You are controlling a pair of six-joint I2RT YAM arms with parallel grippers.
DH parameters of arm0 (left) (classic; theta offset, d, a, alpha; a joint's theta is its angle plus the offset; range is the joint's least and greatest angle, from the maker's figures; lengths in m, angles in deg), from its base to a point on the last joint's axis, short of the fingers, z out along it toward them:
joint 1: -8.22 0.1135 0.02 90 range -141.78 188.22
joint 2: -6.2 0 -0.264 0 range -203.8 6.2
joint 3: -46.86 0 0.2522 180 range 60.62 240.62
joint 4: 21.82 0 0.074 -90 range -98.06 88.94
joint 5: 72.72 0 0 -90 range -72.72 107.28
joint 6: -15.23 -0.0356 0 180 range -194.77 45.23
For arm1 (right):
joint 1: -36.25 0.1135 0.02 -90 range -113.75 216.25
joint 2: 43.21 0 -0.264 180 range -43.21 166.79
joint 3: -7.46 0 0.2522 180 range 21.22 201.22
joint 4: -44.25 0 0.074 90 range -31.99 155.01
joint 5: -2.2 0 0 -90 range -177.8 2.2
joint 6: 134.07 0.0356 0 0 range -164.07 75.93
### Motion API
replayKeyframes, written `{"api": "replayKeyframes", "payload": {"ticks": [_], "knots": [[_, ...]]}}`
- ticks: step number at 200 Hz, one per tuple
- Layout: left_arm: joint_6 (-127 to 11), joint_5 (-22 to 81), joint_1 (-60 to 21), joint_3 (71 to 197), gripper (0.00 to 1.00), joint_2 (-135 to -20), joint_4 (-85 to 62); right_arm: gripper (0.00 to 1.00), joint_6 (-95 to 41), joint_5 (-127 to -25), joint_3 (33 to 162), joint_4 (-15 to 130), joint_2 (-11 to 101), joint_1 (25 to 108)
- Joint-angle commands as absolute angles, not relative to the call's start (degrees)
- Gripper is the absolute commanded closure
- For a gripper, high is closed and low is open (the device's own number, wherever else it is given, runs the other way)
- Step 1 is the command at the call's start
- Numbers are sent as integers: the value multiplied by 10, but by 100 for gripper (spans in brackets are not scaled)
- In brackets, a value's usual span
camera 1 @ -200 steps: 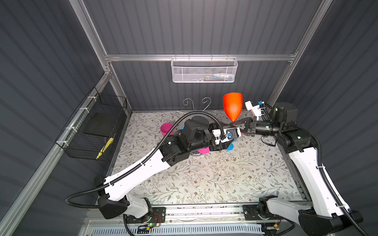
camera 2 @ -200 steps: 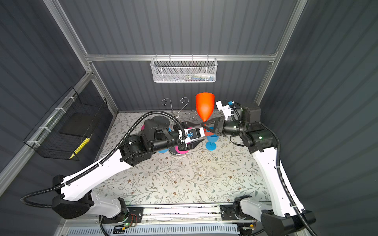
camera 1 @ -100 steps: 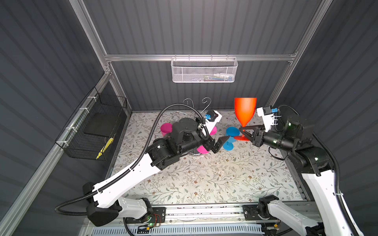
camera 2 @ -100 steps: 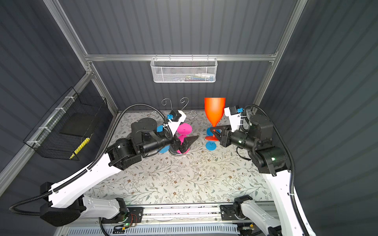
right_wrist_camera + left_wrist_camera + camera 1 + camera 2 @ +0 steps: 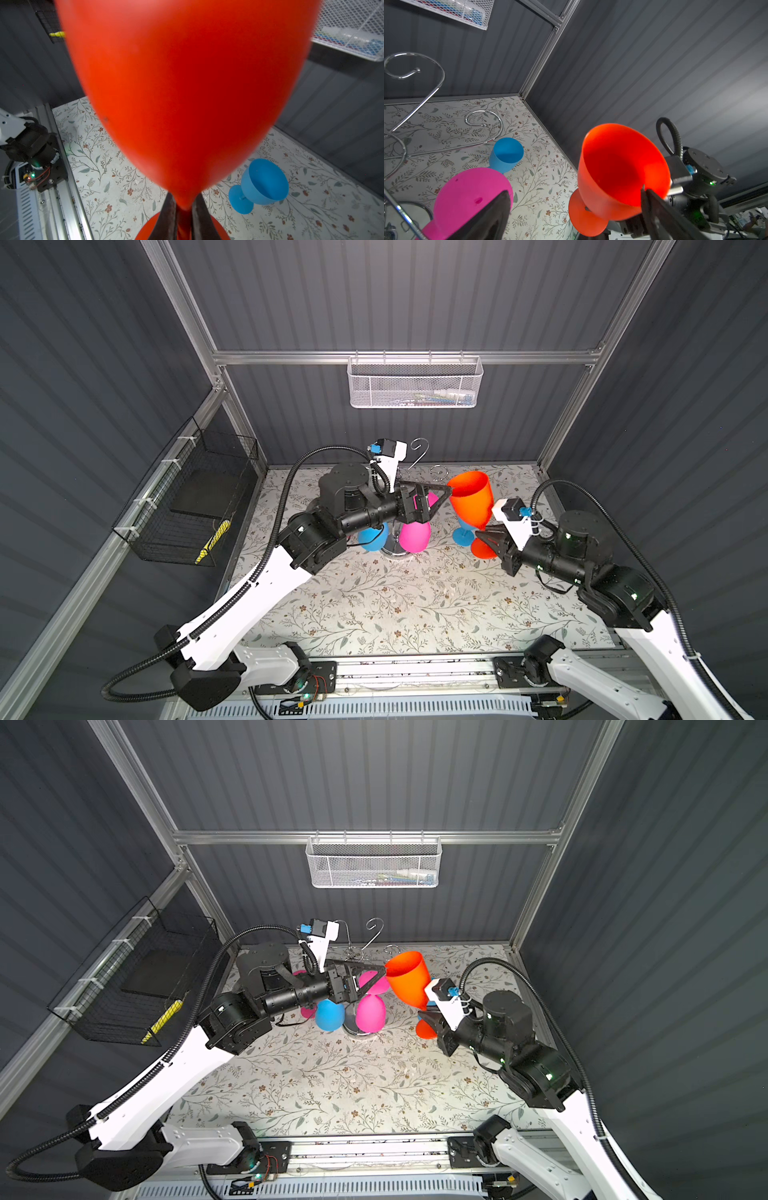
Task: Take the wine glass off the wine glass rack
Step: Pick up the wine glass from the wine glass rack.
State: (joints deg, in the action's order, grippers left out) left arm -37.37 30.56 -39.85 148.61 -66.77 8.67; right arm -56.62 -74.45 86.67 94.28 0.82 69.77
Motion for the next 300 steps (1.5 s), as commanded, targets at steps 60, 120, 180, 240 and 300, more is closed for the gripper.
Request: {"api": "replayKeyframes", "payload": {"ticks": [60, 120, 180, 240, 300], "knots": [[-287, 421, -382, 1468, 18, -672, 105, 100, -757, -872, 852, 930, 5, 784], [-308, 445, -381, 1462, 44, -673, 154, 100, -793, -904, 859, 934, 20, 791], [-351, 422, -382, 1481, 66, -685, 228, 100, -824, -929, 869, 954, 27, 799], [-372, 412, -382, 1488, 79, -693, 254, 100, -849, -957, 872, 965, 41, 815], [-372, 409, -382, 1468, 100, -685, 239, 100, -856, -974, 874, 962, 47, 824]]}}
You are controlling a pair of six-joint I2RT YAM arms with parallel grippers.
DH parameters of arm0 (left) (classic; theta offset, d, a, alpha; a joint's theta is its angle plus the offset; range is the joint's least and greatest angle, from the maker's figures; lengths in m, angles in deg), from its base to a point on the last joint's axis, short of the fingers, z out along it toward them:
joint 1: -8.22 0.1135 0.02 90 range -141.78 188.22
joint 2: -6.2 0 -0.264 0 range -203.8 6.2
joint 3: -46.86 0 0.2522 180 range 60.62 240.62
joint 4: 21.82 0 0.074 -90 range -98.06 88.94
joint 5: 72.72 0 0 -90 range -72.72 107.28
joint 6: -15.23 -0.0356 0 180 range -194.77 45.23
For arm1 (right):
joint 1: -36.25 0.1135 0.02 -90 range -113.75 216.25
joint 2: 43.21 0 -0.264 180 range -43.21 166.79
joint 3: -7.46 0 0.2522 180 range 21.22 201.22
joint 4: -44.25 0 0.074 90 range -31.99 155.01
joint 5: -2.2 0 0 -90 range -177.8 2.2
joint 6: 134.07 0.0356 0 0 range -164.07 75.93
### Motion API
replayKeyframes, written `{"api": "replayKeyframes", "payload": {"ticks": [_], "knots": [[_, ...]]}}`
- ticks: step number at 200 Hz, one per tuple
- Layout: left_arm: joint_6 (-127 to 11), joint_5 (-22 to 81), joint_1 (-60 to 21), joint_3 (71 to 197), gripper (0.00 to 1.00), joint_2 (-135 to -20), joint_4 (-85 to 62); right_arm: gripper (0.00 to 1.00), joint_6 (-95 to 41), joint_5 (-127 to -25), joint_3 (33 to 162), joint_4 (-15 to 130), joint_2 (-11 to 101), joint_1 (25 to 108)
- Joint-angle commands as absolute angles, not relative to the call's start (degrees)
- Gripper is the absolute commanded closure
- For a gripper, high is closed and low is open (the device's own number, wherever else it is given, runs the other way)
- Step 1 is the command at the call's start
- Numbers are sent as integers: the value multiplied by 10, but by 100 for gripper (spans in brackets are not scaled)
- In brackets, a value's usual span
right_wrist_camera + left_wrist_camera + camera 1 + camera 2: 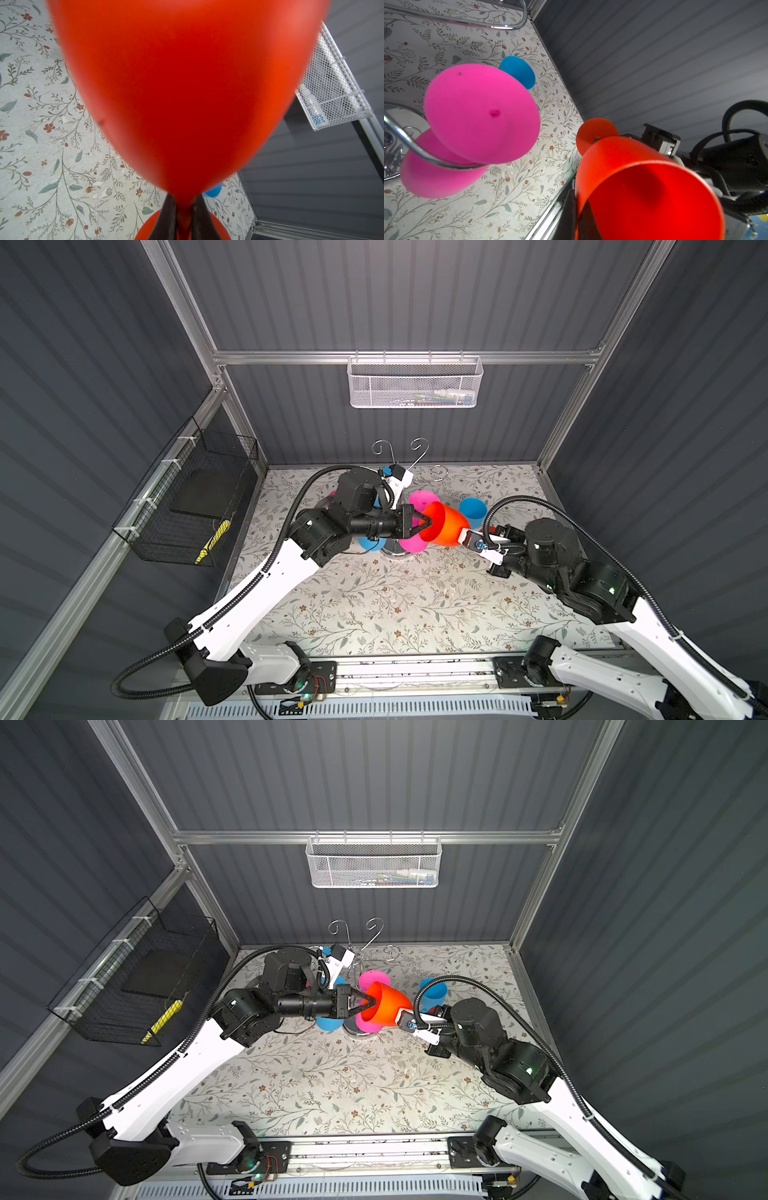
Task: Take the wine glass off the wine glass rack
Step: Pick up the wine glass from the wine glass rack.
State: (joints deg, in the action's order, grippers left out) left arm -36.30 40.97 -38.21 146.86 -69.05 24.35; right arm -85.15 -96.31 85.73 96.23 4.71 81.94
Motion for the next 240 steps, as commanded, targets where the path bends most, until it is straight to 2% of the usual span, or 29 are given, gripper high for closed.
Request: {"api": "replayKeyframes", "payload": {"ticks": [1, 22, 31, 39, 47, 51, 55, 58, 109, 133, 183, 240], "knots": [[-372, 409, -382, 1468, 100, -685, 238, 100, -856, -974, 874, 962, 47, 825], [-370, 408, -381, 1462, 100, -684, 235, 93, -854, -979, 874, 959, 47, 827], [-367, 410, -382, 1458, 100, -683, 229, 83, -854, -981, 873, 957, 46, 828], [-364, 410, -382, 1455, 100, -680, 224, 66, -854, -983, 872, 953, 45, 828], [-363, 407, -381, 1451, 100, -678, 218, 44, -853, -985, 870, 948, 42, 829], [-362, 404, -382, 1449, 100, -676, 215, 32, -852, -985, 870, 946, 41, 829], [-360, 401, -382, 1448, 100, -674, 213, 8, -850, -986, 870, 943, 39, 829], [-360, 398, -382, 1447, 100, -672, 211, 2, -848, -985, 870, 940, 37, 829], [-341, 366, -380, 1429, 100, -651, 123, 1, -789, -976, 836, 835, -32, 829], [-361, 304, -379, 1426, 100, -629, 66, 1, -742, -988, 814, 766, -70, 829], [-501, 147, -379, 1442, 100, -544, 19, 1, -661, -1046, 783, 718, -106, 829], [-667, -70, -379, 1422, 100, -418, 57, 1, -593, -1102, 771, 716, -110, 829]]}}
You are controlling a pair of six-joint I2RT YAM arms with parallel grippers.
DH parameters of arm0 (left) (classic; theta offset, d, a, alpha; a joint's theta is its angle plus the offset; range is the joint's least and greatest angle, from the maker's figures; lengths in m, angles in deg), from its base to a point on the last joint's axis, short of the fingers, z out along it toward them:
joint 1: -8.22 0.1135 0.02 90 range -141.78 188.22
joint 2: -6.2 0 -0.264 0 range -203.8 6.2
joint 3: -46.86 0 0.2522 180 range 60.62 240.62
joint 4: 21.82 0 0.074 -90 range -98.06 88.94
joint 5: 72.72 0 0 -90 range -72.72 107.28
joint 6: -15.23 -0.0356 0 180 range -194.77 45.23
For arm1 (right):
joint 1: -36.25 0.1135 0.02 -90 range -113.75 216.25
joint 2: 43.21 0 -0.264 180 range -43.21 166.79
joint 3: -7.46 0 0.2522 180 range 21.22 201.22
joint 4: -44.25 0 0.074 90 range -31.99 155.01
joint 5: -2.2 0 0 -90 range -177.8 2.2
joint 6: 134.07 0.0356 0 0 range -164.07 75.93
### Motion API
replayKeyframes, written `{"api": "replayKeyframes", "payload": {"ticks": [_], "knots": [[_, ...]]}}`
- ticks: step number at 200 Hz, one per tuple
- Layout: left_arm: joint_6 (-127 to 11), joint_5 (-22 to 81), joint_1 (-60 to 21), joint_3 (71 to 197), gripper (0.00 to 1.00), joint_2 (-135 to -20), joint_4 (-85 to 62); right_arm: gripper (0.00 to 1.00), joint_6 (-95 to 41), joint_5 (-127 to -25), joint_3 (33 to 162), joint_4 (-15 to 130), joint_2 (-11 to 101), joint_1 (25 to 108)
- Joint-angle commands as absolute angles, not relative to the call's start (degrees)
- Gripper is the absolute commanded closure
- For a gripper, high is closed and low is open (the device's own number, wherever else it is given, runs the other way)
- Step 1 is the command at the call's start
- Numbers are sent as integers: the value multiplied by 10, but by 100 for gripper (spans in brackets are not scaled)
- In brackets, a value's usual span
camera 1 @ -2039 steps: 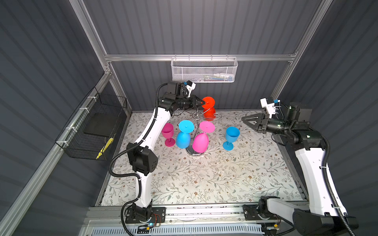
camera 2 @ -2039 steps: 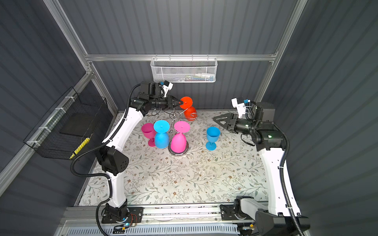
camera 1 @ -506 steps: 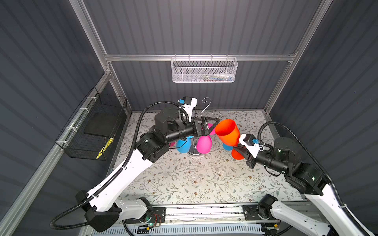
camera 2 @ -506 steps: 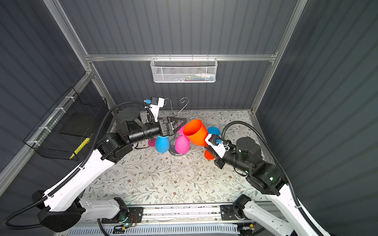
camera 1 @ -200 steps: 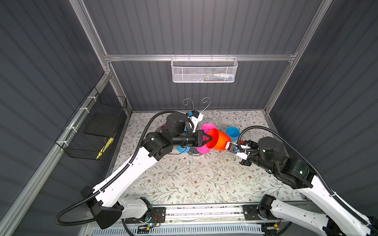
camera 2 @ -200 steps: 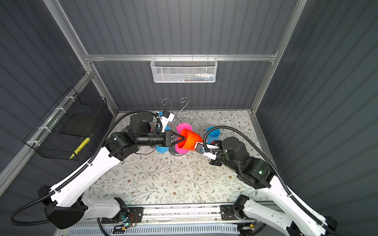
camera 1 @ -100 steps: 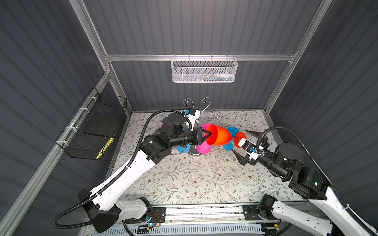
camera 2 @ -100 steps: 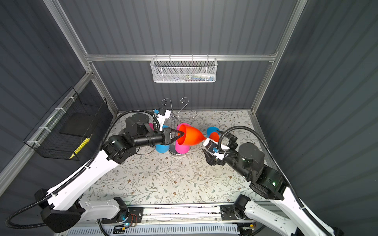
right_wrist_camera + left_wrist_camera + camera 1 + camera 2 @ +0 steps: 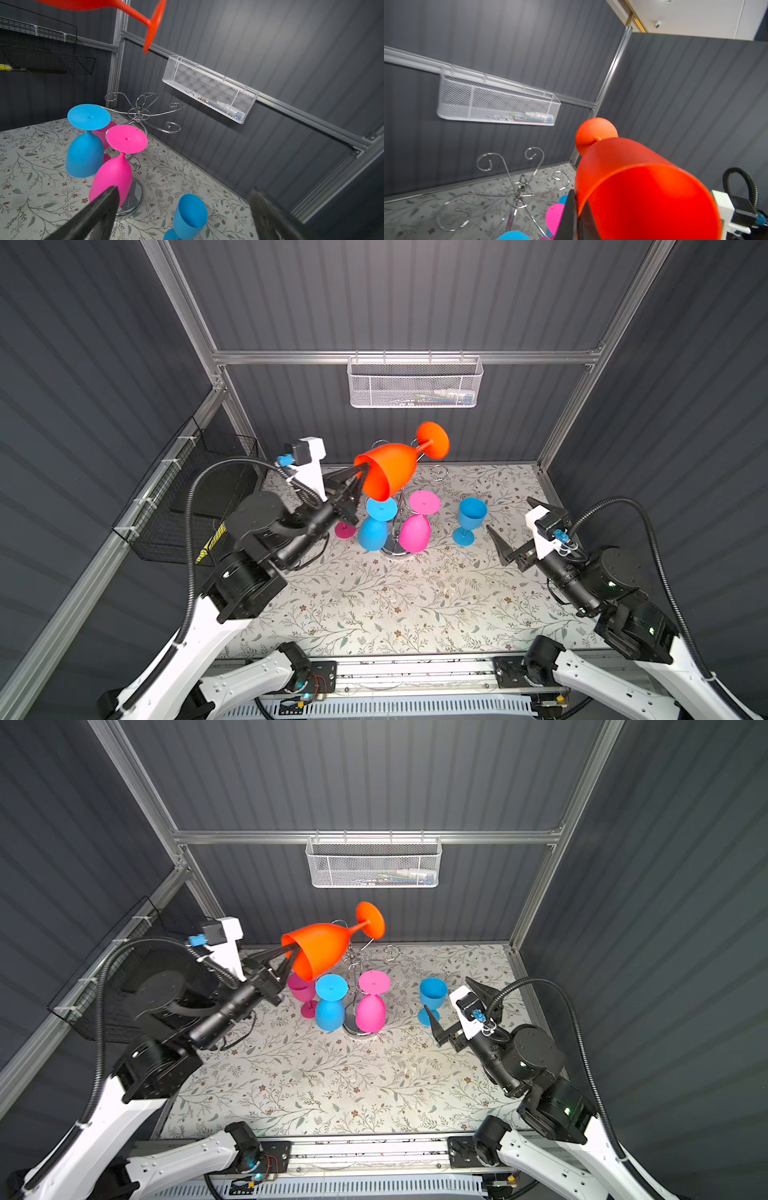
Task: Take the wine glass off the wine glass rack
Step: Pick up the wine glass from the wine glass rack, then place the wine glass at the middle-left of the table.
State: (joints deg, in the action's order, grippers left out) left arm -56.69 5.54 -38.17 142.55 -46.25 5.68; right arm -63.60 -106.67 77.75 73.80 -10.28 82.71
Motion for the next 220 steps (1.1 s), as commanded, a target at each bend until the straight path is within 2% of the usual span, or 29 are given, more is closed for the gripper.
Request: {"api": "replayKeyframes", "payload": {"ticks": [1, 51, 87, 111, 166, 220], "knots": [[-669, -73, -379, 1422, 100, -417, 58, 1, -593, -1103, 771, 716, -110, 829], [-714, -240, -379, 1427, 100, -375, 189, 1, -556, -1129, 777, 710, -95, 828], [-655, -349, -379, 1443, 100, -394, 348, 1, -547, -1130, 783, 718, -78, 829], [-598, -385, -379, 1456, 100, -411, 454, 1, -541, -1128, 788, 721, -72, 828], [-475, -327, -379, 1374, 100, -432, 584, 1, -525, -1128, 786, 725, -72, 828], [-435, -222, -379, 1306, 100, -460, 600, 1, -514, -1125, 794, 752, -74, 828]]}}
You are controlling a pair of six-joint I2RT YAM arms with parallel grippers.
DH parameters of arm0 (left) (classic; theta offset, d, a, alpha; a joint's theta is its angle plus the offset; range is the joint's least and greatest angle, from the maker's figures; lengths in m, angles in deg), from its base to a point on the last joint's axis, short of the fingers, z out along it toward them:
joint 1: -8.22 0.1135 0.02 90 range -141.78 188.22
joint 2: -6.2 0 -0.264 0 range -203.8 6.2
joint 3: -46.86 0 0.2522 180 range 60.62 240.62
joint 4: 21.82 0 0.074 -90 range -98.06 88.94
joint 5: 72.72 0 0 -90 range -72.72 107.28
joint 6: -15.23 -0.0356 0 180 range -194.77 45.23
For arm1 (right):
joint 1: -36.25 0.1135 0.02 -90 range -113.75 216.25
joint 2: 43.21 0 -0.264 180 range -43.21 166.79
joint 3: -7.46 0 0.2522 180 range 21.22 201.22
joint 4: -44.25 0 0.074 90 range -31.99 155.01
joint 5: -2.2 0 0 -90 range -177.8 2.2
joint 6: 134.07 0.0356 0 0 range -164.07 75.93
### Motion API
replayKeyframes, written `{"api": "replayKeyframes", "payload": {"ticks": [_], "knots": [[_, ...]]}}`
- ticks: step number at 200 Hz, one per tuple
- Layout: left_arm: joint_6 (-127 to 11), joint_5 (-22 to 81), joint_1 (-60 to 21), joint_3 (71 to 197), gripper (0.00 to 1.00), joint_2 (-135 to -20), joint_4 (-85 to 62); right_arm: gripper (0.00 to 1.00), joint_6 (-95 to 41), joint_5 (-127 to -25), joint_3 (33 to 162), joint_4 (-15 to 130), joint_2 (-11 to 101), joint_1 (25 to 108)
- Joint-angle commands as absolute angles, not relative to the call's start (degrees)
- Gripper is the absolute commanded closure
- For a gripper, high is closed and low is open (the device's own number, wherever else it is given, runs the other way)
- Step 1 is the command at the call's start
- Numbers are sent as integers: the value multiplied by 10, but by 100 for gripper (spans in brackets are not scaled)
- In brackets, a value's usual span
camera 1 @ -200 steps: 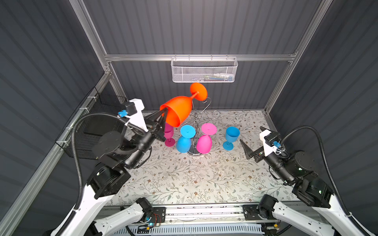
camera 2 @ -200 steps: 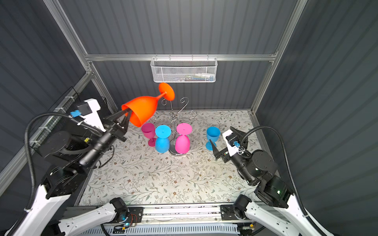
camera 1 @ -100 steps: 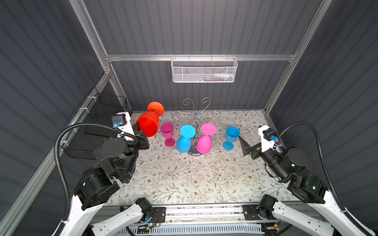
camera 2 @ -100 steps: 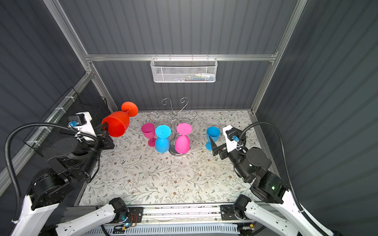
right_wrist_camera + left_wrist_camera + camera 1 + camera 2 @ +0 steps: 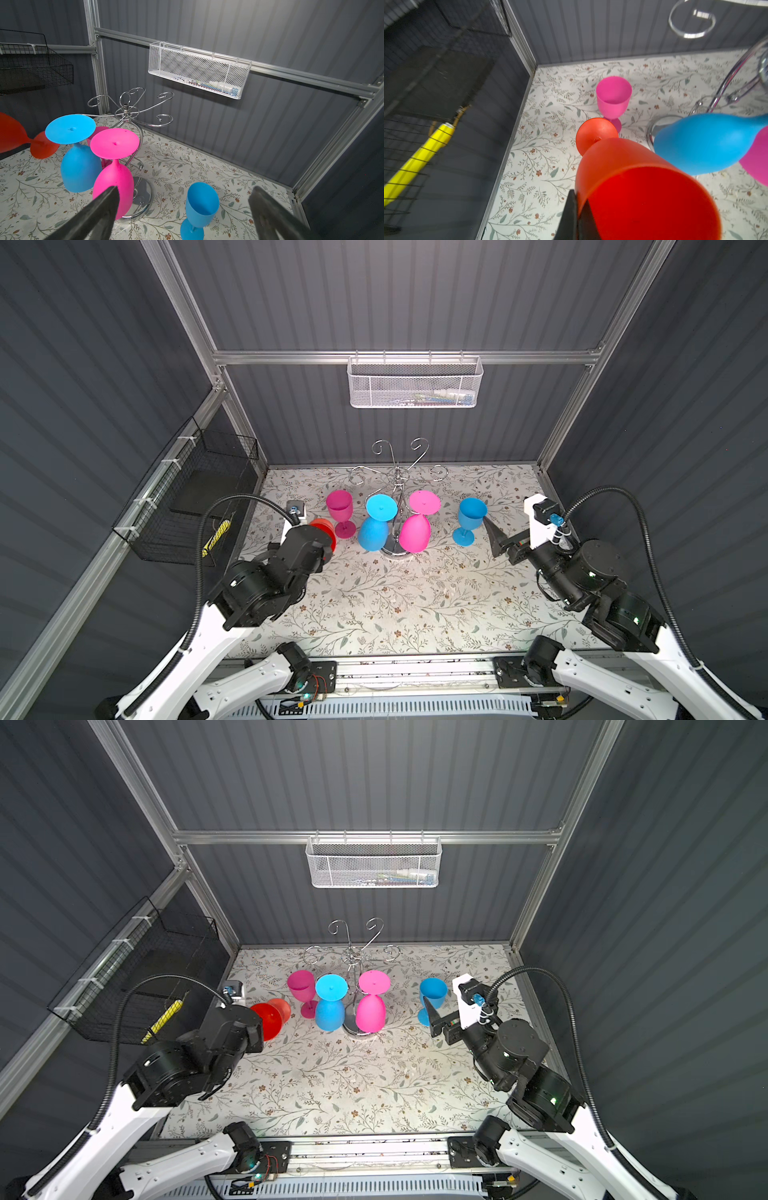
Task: Take the wine glass off the wine glass rack
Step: Place the wine glass at the middle-left of the table.
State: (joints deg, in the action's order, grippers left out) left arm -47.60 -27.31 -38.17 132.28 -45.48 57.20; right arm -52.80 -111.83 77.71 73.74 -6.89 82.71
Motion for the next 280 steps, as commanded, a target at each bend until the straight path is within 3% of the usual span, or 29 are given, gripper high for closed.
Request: {"api": "replayKeyframes", "payload": {"ticks": [1, 59, 140, 195, 280], "knots": [[-435, -221, -379, 1306, 100, -461, 600, 1, -514, -1125, 795, 752, -74, 828], [-454, -157, -362, 1302, 100, -531, 609, 1, -501, -1120, 803, 772, -73, 828], [-612, 86, -157, 1297, 100, -629, 543, 1, -489, -1122, 817, 807, -74, 828], [-659, 154, -88, 1306, 100, -690, 521, 1, -488, -1125, 821, 828, -74, 828], [-673, 156, -84, 1325, 98, -730, 525, 1, -478, -1124, 827, 839, -69, 828]]}}
